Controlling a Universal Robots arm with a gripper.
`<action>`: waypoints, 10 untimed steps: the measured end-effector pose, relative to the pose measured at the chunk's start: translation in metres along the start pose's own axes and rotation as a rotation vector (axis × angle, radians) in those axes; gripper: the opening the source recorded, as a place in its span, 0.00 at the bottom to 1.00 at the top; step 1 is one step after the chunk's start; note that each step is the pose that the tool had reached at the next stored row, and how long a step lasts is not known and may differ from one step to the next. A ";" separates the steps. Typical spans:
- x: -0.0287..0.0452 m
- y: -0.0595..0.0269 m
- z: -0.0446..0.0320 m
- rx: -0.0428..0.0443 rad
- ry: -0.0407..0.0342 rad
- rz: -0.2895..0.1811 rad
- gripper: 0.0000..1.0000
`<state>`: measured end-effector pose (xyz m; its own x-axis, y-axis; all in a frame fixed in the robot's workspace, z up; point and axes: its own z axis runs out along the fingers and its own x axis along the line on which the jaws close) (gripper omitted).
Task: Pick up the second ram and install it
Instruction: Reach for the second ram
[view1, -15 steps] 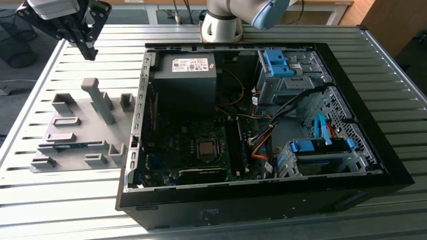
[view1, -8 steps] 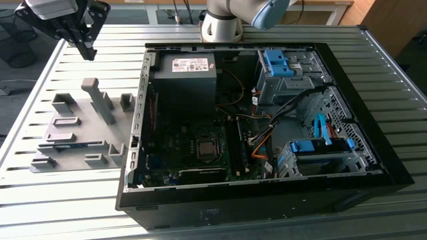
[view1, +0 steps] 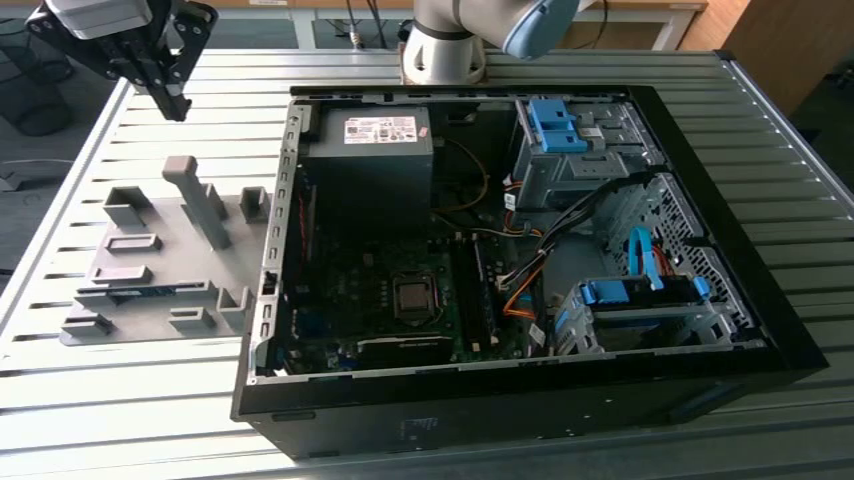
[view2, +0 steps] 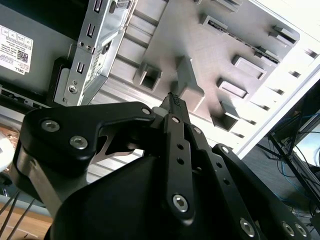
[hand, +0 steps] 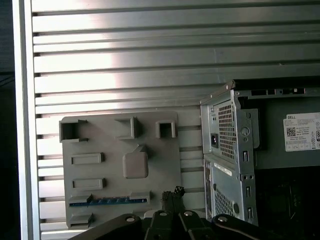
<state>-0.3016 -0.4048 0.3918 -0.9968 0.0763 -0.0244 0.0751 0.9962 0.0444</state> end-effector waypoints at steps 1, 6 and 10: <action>0.0003 0.0000 0.0000 0.0000 0.0000 0.000 0.11; 0.0023 -0.0002 0.0000 0.0000 -0.0001 0.000 0.11; 0.0042 -0.0003 0.0000 0.0000 0.0000 0.000 0.11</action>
<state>-0.3058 -0.4048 0.3917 -0.9968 0.0762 -0.0245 0.0751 0.9962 0.0444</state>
